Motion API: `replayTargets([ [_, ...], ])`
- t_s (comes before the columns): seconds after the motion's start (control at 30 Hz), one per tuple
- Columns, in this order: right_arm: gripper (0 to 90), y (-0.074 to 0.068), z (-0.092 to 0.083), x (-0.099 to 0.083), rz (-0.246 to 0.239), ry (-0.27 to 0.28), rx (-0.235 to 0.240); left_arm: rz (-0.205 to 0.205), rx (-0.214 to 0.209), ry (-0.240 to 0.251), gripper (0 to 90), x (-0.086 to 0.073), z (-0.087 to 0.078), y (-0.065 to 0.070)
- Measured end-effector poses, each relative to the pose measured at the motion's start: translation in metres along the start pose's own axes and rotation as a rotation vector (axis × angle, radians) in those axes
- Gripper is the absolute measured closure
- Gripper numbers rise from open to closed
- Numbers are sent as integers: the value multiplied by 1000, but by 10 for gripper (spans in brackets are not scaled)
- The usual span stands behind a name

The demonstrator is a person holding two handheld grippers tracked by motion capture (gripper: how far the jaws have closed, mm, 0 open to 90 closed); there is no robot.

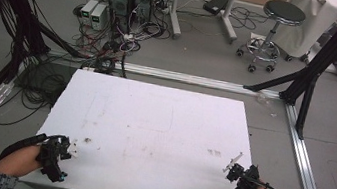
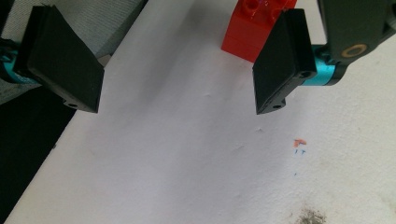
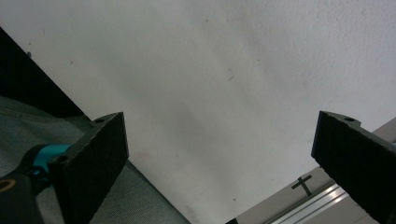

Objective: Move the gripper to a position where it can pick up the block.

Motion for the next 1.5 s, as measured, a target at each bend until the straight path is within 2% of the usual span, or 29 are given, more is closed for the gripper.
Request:
replayTargets([
  [0.37, 30, -1, 0, 1, -6, -2, -4, -5, -10, 1, 168, 0, 0, 0],
  [0.57, 30, 0, -1, 1, -6, 1, -3, 20, -10, 9, 171, 2, 6, 2],
  [1.23, 30, -1, 2, 1, -16, -11, 3, 18, -14, 42, 169, 3, 0, 1],
  [1.37, 30, -1, 2, 0, -5, -8, 10, 25, -35, 47, 169, 0, -2, 0],
  [1.5, 30, -1, 1, 1, -17, -6, 9, 44, -46, 49, 170, -2, -5, -3],
])
Point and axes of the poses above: each handheld gripper's, and its own axes: z roughly forward along the jaws, x roughly out of its top, y roughly to its right, the point moved 4 cm from there along z, roughly forward along the jaws, and after that the axes turned 9 degrees about x, right-handed, at the moved point
